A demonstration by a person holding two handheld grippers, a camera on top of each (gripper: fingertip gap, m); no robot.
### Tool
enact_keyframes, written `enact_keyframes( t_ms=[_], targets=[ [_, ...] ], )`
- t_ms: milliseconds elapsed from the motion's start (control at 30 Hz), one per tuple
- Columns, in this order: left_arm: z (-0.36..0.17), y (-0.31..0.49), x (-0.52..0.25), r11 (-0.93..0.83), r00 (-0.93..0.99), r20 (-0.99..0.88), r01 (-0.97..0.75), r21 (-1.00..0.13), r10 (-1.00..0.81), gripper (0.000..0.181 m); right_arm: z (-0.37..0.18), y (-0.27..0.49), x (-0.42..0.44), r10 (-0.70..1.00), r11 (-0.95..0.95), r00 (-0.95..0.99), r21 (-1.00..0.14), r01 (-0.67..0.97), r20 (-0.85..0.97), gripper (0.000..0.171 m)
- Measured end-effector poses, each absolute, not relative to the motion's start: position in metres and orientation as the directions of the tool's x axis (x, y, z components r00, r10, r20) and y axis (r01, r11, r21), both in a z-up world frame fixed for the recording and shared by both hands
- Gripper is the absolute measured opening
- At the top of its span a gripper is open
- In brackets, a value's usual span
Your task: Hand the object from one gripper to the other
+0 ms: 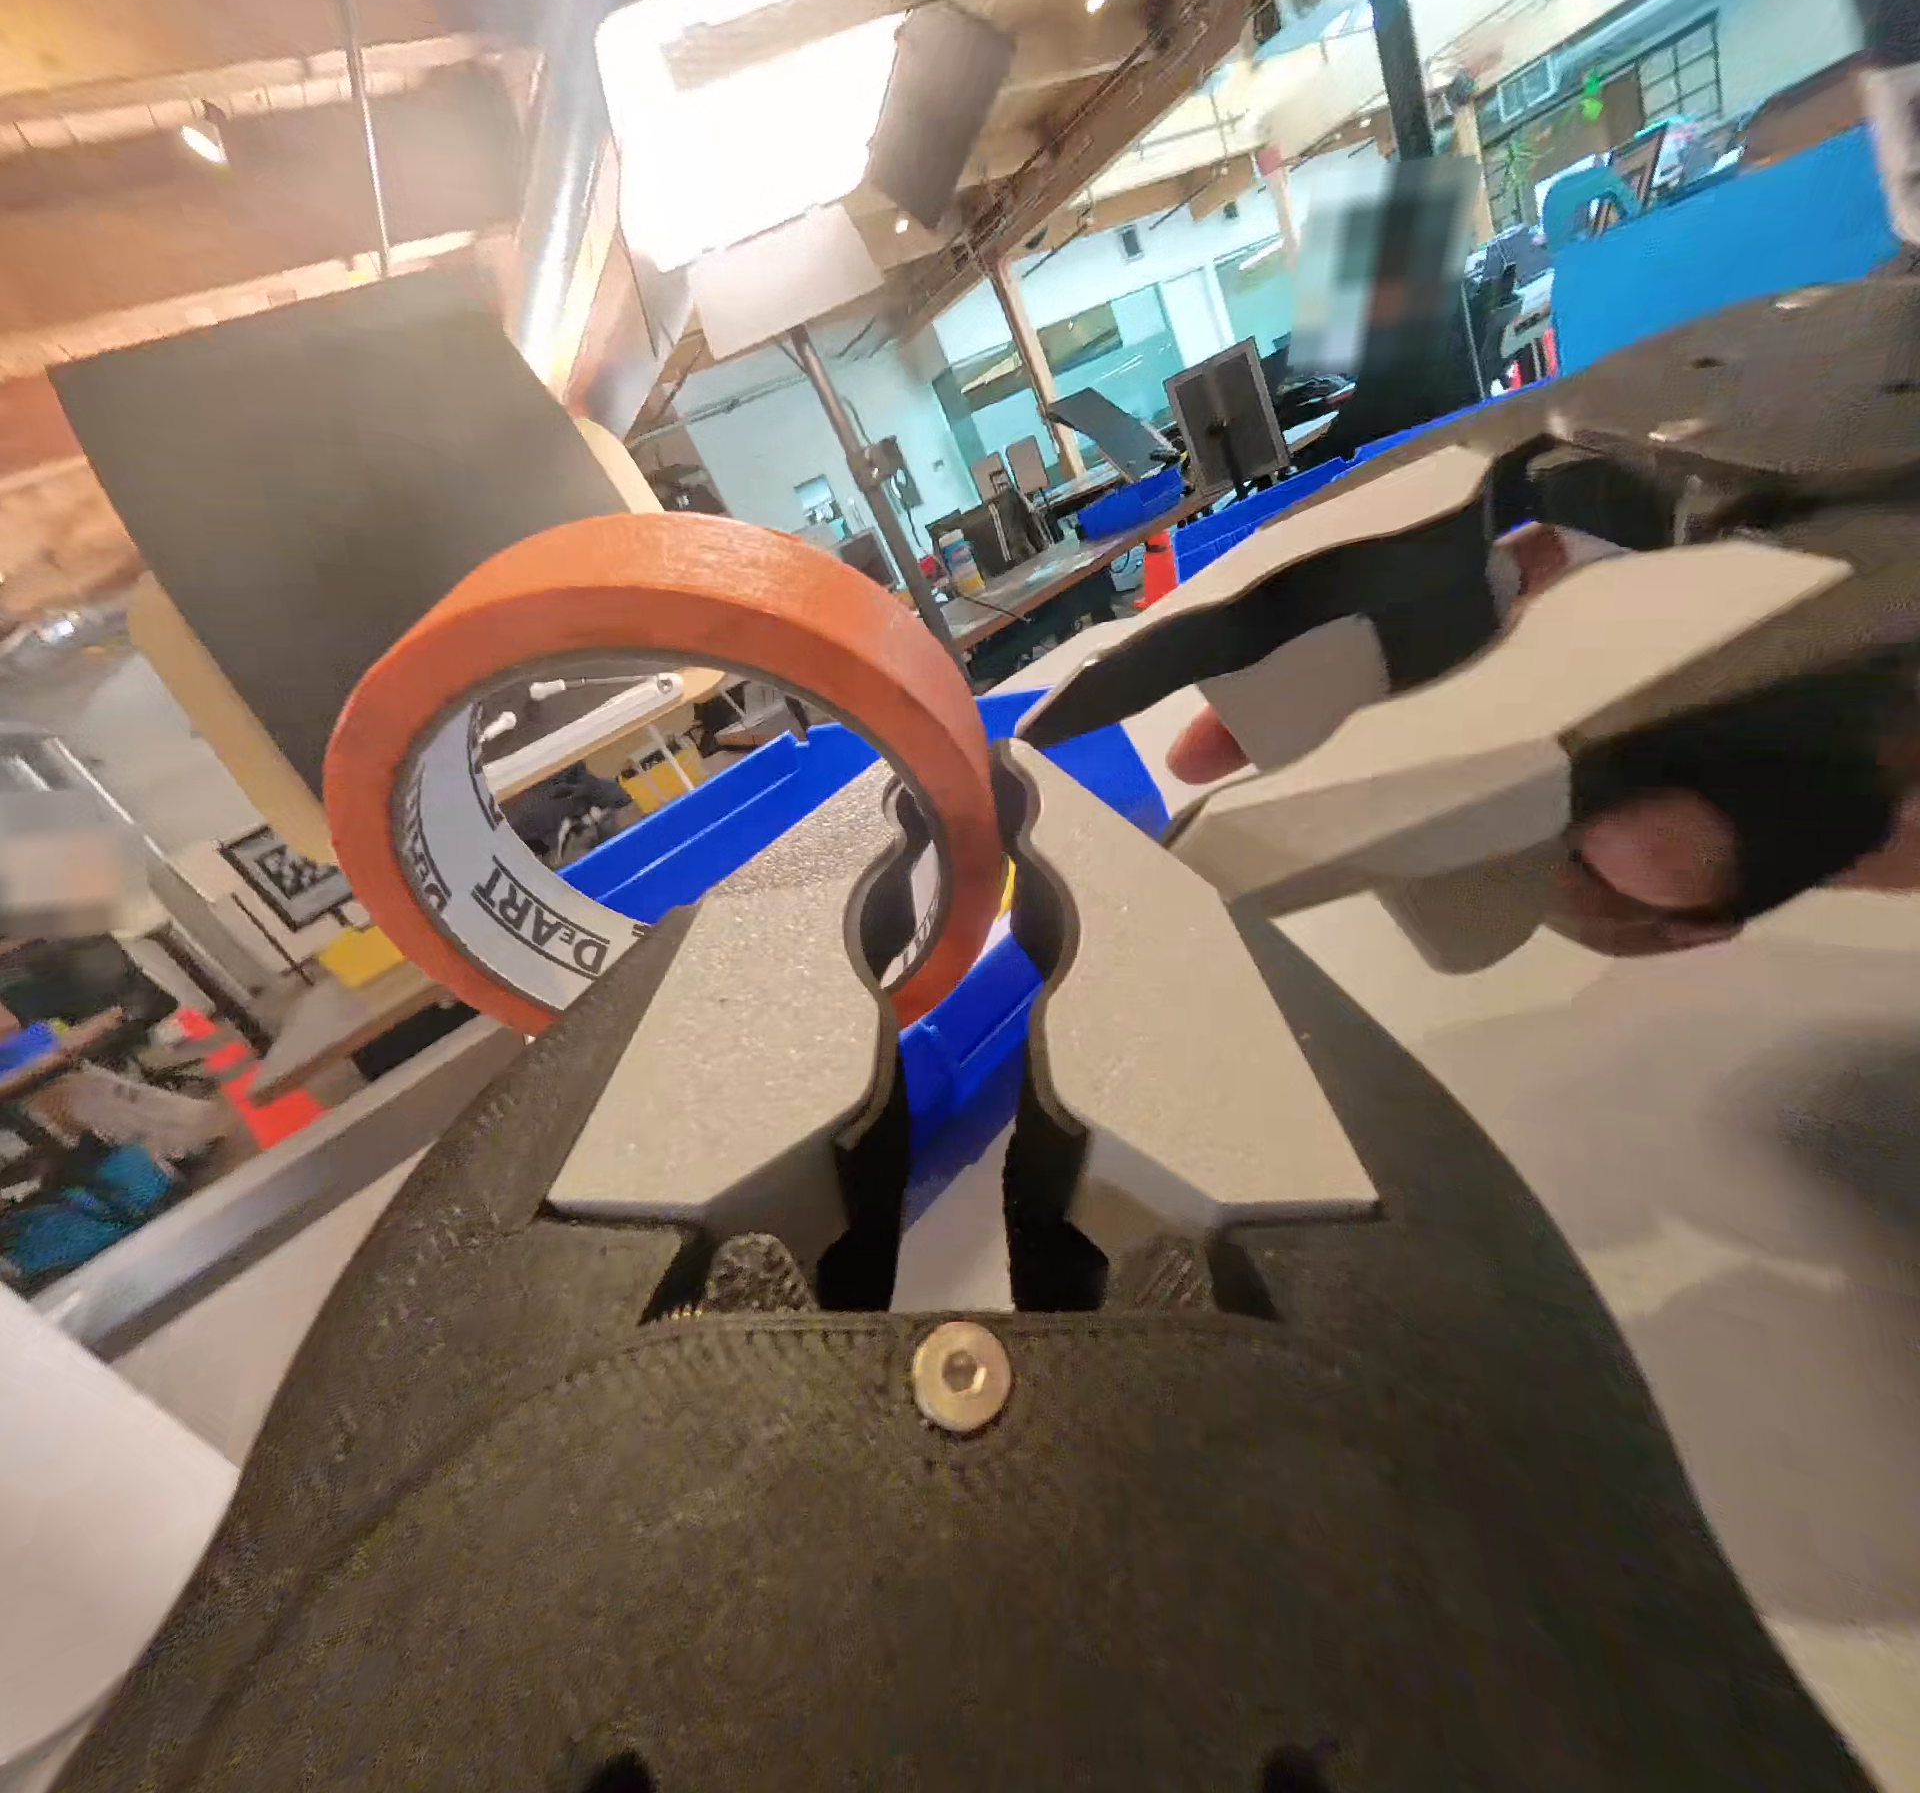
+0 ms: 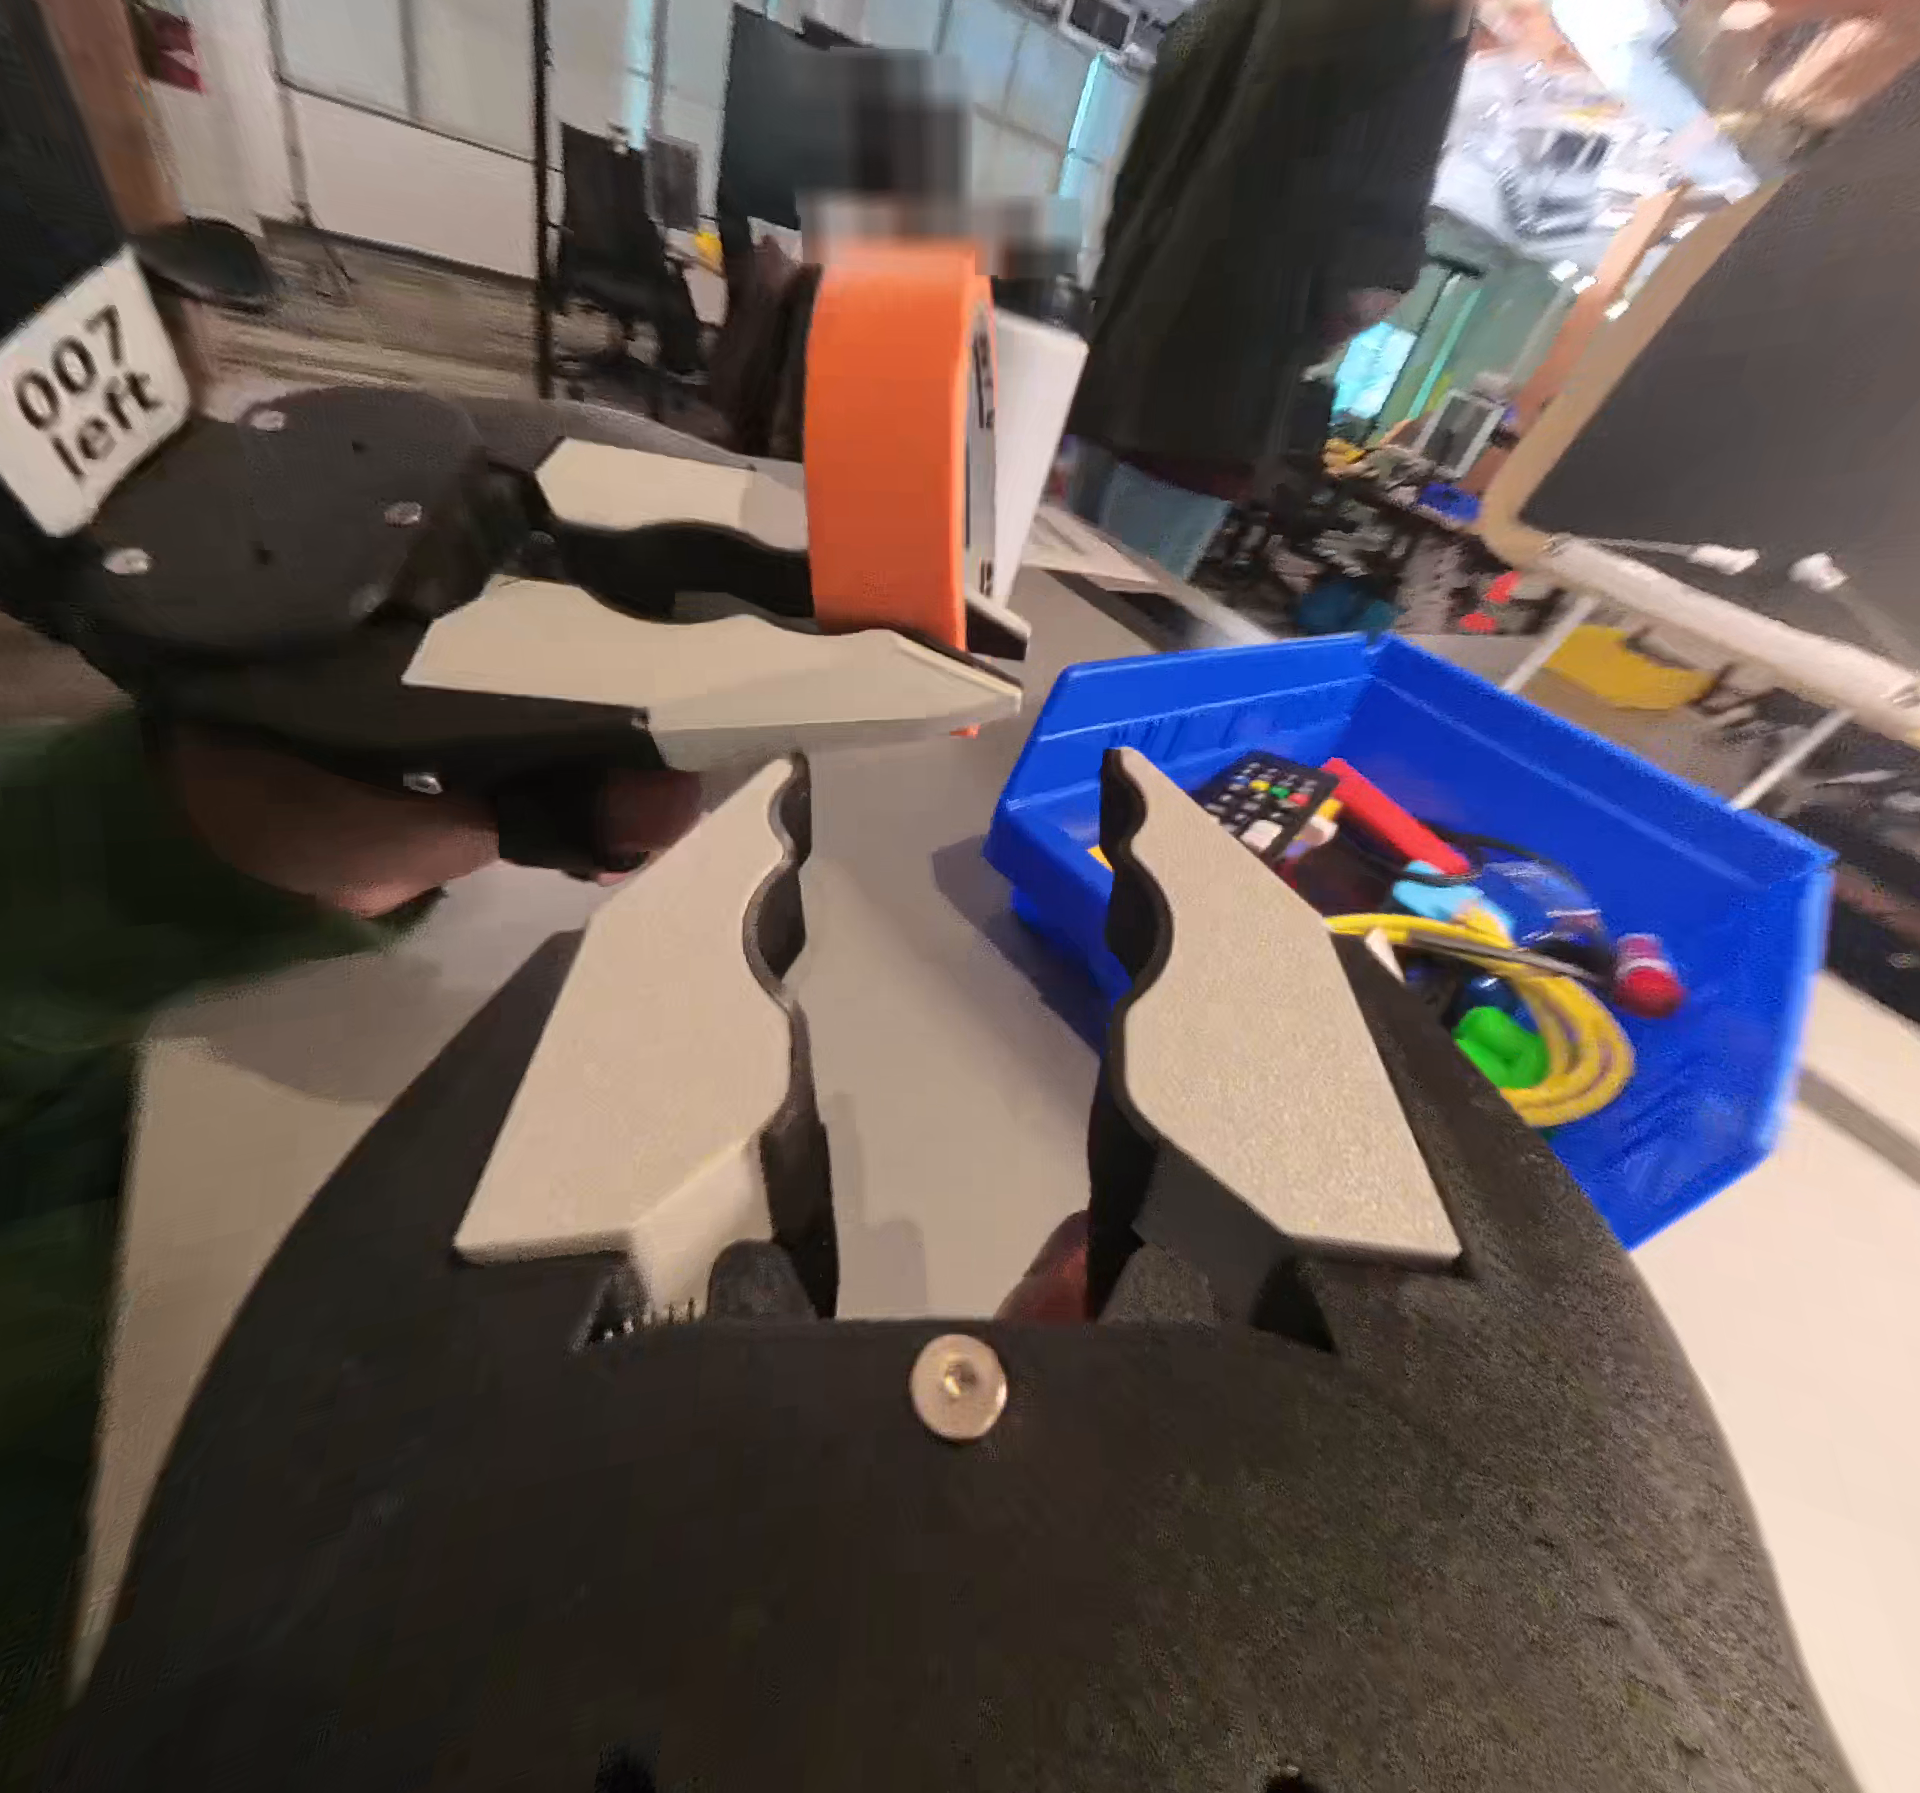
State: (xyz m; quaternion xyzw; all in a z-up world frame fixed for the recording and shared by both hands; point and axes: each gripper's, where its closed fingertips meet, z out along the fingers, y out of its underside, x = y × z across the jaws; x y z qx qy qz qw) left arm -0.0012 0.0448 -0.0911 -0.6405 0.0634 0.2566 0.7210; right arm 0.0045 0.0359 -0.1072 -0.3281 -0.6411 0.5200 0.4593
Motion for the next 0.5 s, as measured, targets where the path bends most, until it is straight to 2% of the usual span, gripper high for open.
enact_keyframes(
  t_ms=[100,233,400,500],
  targets=[
    [-0.088,0.045,0.009,0.083,0.86,-0.449,-0.48,-0.874,0.243,0.011,-0.108,0.034,0.011,0.882,0.163,-0.443,-0.986,-0.03,0.16,0.056],
    [-0.091,0.046,0.011,0.076,0.867,-0.449,-0.473,-0.878,0.217,0.011,-0.113,0.022,0.025,0.807,0.101,-0.586,-0.995,0.019,0.071,0.046],
    [-0.107,0.055,0.02,-0.004,0.828,-0.54,-0.546,-0.838,0.153,0.011,-0.078,0.034,0.035,0.802,-0.089,-0.597,-0.992,-0.09,-0.018,0.044],
    [-0.125,0.063,0.039,-0.043,0.774,-0.632,-0.631,-0.775,0.043,0.011,-0.071,0.038,0.037,0.782,-0.179,-0.616,-0.98,-0.082,-0.092,0.041]
  ],
)
